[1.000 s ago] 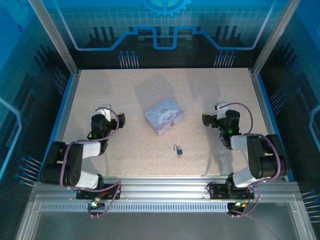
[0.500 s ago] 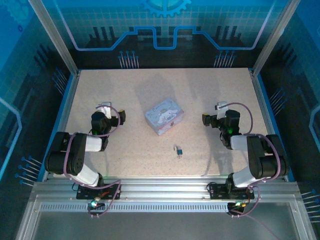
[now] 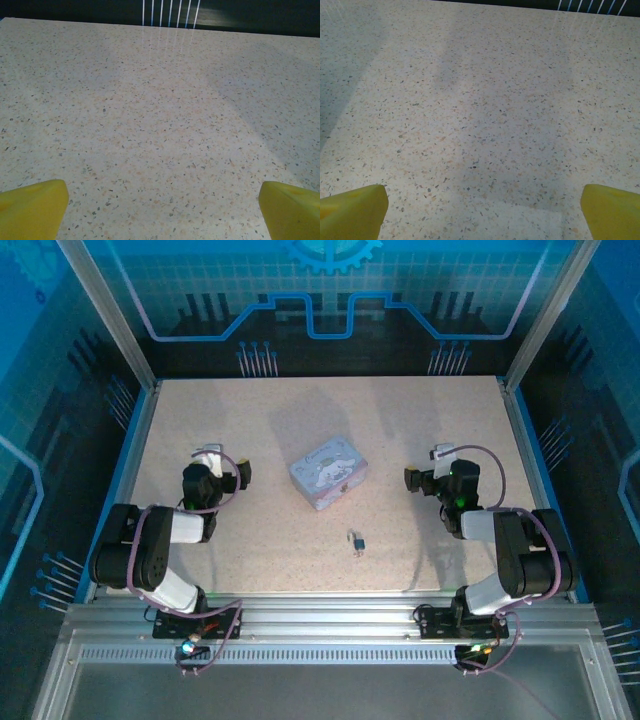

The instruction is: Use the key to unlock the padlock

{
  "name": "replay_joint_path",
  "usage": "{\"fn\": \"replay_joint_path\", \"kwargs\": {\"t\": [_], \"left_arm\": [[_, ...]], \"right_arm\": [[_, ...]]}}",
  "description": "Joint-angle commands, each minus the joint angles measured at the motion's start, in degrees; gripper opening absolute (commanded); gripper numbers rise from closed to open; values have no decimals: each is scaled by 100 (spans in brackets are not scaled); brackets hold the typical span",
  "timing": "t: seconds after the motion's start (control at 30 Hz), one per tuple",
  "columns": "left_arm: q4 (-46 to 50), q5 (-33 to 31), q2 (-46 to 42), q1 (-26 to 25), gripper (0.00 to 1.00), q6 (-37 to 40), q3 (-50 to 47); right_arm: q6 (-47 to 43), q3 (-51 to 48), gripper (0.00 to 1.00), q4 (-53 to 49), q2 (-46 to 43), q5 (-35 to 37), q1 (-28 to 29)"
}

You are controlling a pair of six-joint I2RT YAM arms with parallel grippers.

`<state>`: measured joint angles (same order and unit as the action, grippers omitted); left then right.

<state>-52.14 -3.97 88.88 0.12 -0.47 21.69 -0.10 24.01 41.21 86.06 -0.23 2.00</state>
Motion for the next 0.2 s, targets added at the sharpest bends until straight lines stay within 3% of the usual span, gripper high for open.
{"fn": "replay_joint_path", "kwargs": {"t": [0.0, 0.17], "left_arm": [[-6, 117, -29, 51, 99, -23, 22], [-6, 128, -22, 50, 99, -23, 24]], "right_arm": [[-76, 115, 100, 133, 16, 39, 69], [-77, 104, 100, 142, 15, 38, 62]]}}
